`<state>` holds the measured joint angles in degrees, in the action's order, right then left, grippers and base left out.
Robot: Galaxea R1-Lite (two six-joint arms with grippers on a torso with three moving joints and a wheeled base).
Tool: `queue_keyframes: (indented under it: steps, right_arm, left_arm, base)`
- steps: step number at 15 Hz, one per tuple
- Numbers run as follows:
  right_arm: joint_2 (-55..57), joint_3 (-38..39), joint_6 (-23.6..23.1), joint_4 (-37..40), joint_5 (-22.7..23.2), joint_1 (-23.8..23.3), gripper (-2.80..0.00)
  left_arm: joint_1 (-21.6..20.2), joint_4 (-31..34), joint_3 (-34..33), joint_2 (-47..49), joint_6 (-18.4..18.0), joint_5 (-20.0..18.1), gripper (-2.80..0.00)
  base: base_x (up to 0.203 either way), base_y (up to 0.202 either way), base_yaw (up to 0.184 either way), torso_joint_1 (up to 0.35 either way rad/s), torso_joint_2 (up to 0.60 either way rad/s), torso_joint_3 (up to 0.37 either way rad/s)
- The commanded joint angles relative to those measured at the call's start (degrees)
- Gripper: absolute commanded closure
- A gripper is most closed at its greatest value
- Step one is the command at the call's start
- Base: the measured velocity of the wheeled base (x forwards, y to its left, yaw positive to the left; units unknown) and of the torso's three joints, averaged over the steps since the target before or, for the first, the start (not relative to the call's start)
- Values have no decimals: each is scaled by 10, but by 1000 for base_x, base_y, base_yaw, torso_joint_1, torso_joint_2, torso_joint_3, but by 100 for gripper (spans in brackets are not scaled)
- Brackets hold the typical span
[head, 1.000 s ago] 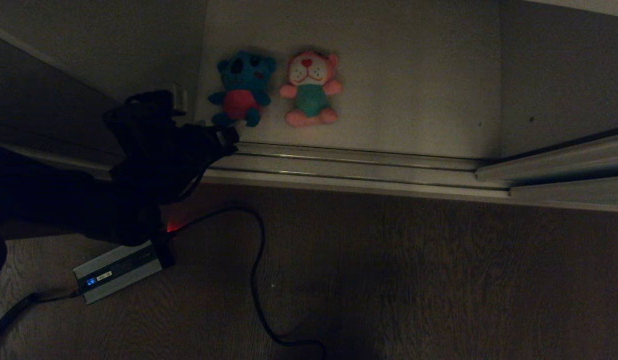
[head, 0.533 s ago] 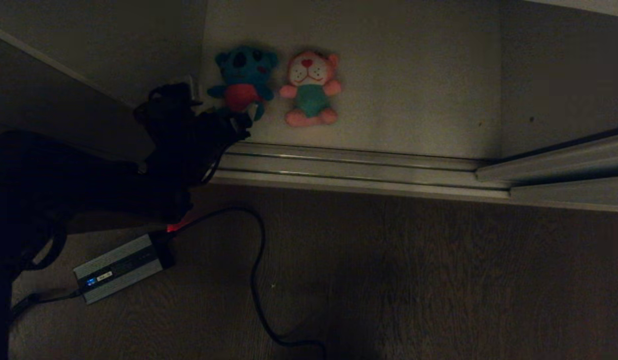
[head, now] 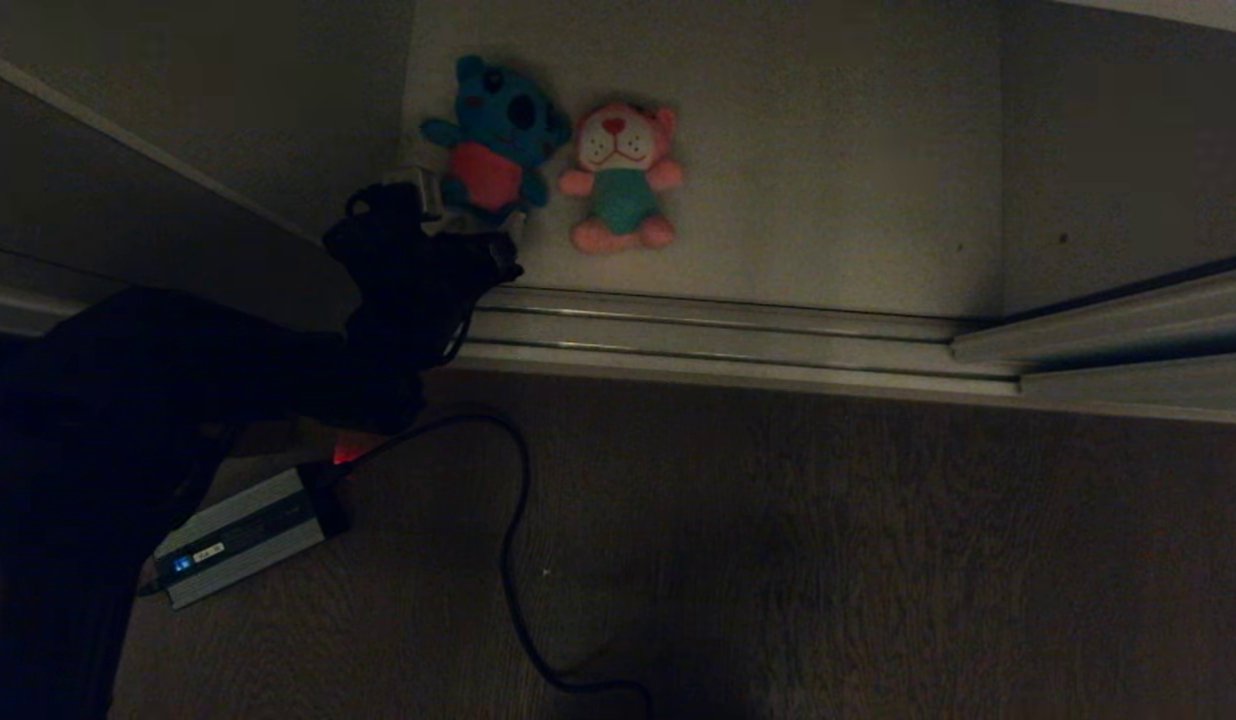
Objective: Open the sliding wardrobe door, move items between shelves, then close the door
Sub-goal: Place the blue doll on the higher shelf
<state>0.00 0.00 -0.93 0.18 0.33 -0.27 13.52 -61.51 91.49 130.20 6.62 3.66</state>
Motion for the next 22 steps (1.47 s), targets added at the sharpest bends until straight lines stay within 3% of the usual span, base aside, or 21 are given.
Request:
queue_keyframes:
  steps: [1,5,10,14,18,19,20,22]
  right_arm:
    - [-1,2,0,0,0,0,0]
    - [-1,2,0,0,0,0,0]
    - [-1,2,0,0,0,0,0]
    - [-1,2,0,0,0,0,0]
    - [-1,2,0,0,0,0,0]
    - [-1,2,0,0,0,0,0]
    - [-1,2,0,0,0,0,0]
    - [-1,2,0,0,0,0,0]
  left_arm:
    - [1,-4,1,-2,2,0,0]
    - [8,-9,-16,-23,5,0,0]
    - [29,-7,-145,-129,10,-5,0]
    - [33,-7,-181,-157,7,6,0]
    - [31,-5,-123,-129,-14,32,0]
    - [31,-4,-104,-118,-23,38,-199]
    - [31,-3,-79,-104,-29,43,-280]
    - [31,-3,-43,-70,-47,42,-280]
  base:
    - [0,0,0,0,0,0]
    - [0,0,0,0,0,0]
    - [0,0,0,0,0,0]
    - [0,0,0,0,0,0]
    - [0,0,0,0,0,0]
    - [0,0,0,0,0,0]
    - [0,0,0,0,0,0]
    - [0,0,0,0,0,0]
